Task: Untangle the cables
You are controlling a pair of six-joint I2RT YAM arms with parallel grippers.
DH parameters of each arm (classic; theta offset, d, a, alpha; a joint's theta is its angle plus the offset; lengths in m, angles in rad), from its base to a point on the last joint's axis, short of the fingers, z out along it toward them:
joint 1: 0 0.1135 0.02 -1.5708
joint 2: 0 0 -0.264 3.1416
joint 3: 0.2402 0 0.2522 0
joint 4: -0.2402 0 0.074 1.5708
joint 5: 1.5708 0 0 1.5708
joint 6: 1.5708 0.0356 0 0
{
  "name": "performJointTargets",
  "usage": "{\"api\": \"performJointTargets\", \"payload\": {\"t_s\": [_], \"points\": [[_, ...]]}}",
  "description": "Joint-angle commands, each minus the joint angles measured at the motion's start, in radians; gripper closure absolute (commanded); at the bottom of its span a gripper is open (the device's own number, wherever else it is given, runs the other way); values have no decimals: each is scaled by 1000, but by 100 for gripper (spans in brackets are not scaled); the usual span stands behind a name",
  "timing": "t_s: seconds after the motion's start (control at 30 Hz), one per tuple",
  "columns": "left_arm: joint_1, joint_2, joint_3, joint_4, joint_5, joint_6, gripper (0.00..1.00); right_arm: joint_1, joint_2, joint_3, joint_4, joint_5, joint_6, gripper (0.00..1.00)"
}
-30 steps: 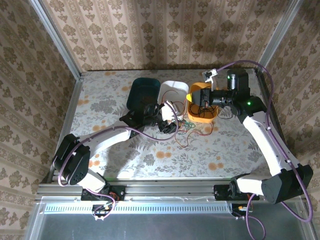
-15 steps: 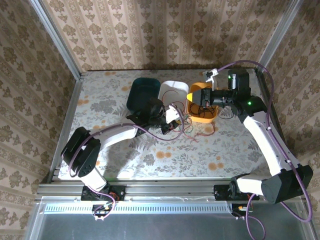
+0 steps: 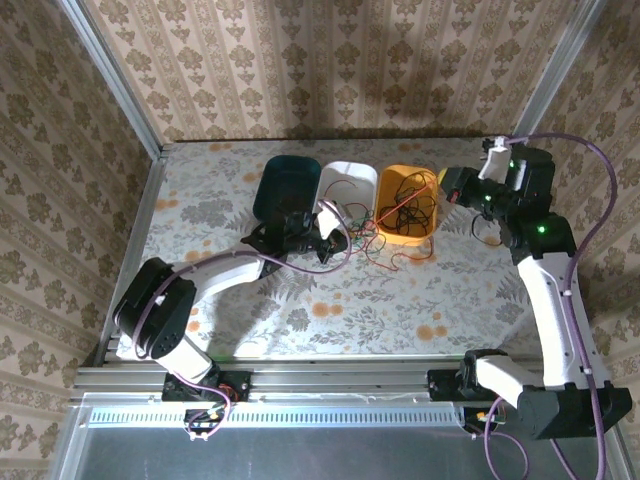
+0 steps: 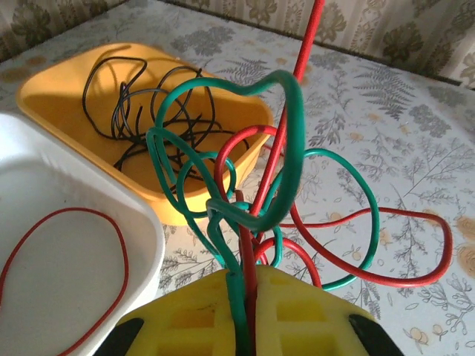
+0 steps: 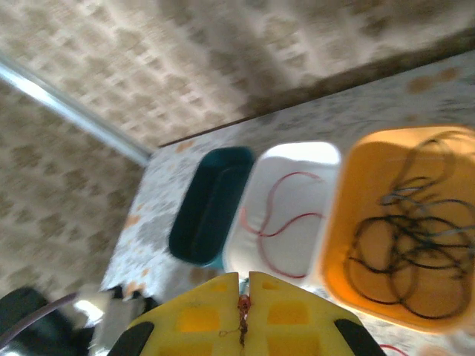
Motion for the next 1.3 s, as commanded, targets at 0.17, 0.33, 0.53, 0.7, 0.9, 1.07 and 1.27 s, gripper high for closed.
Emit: {"api": "performJointTargets", "payload": {"t_s": [0.17, 0.33, 0.53, 0.7, 0.9, 1.07, 1.27], "points": [[35, -15, -84, -101, -15, -48, 100, -79, -93, -85, 75, 241, 56, 100], [39, -7, -70, -36, -20, -88, 100, 205, -44, -190, 36, 62, -106, 100], [49, 26, -44, 15, -26, -123, 100, 592, 139, -143, -253, -46, -386, 97], [52, 27, -35, 37, -23, -125, 100, 620, 251, -116, -350, 48, -410, 60], [56, 8, -55, 74, -3, -141, 100, 541, 172, -143, -255, 198, -370, 42], [82, -7, -96, 152, 24, -197, 100, 424, 76, -170, -219, 263, -325, 41], [103, -18, -117, 183, 52, -223, 100, 171, -58, -256, -137, 226, -185, 38]]}}
